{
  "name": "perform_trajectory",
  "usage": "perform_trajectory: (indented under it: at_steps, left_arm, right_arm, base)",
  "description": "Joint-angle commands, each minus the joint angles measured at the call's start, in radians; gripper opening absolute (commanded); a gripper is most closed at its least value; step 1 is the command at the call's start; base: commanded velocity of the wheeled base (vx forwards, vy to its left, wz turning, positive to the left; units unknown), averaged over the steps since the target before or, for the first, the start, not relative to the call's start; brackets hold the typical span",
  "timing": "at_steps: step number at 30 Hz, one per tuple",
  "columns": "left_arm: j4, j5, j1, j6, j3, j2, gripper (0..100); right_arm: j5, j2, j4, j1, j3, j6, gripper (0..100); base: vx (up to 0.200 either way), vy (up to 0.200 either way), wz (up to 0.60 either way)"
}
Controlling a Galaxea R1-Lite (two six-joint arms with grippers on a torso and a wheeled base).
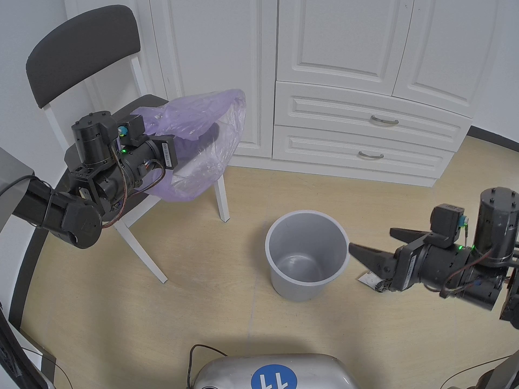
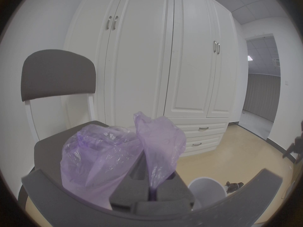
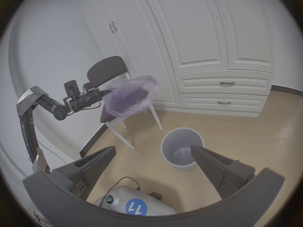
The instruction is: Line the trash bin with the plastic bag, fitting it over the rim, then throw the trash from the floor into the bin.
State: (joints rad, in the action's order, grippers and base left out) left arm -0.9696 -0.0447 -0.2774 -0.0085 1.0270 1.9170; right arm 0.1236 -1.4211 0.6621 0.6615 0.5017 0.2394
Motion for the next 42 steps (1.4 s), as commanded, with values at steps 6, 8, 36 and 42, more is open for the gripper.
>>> perform_trajectory:
  at_steps: [6,8,36,42]
  left_arm:
    - [-0.063,-0.001,-0.016,-0.004,-0.031,-0.084,0]
    - [-0.072,-0.001,-0.016,-0.005,-0.033,-0.087,0]
    - [-0.262,0.002,-0.201,-0.001,-0.130,-0.159,0]
    - [-0.290,0.002,-0.227,0.004,-0.153,-0.164,0]
  right_arm:
    - [0.053,-0.185,0.182,0.138,-0.022,0.126,100]
    - [0.051,-0.213,0.223,0.138,-0.022,0.141,100]
    - [0.042,-0.650,0.898,0.044,-0.015,0.336,100]
    - [0.041,-0.685,0.898,0.026,0.021,0.376,100]
  base:
    - [0.000,0.000,0.00]
    - [0.000,0.000,0.00]
    - [0.000,0.000,0.00]
    - [0.000,0.000,0.00]
